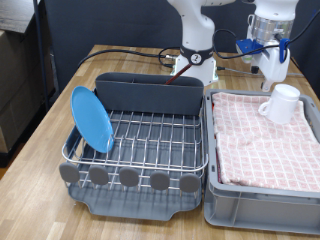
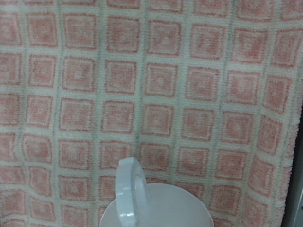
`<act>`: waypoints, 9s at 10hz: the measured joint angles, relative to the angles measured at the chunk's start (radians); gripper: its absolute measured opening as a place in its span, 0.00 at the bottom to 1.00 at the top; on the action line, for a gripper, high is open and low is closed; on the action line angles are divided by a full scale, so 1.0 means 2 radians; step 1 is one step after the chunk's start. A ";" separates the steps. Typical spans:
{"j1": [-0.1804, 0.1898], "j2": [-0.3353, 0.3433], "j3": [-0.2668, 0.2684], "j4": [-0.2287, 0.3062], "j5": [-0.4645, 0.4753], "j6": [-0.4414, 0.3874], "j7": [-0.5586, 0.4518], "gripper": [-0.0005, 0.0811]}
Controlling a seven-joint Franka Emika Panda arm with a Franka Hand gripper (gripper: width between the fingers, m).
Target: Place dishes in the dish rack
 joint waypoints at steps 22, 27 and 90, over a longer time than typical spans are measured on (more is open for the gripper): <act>0.041 0.102 -0.003 -0.029 0.255 0.176 -0.135 0.49; 0.040 0.101 -0.003 -0.018 0.226 0.152 -0.111 0.09; -0.123 0.330 -0.096 0.465 0.059 -0.040 -0.838 0.09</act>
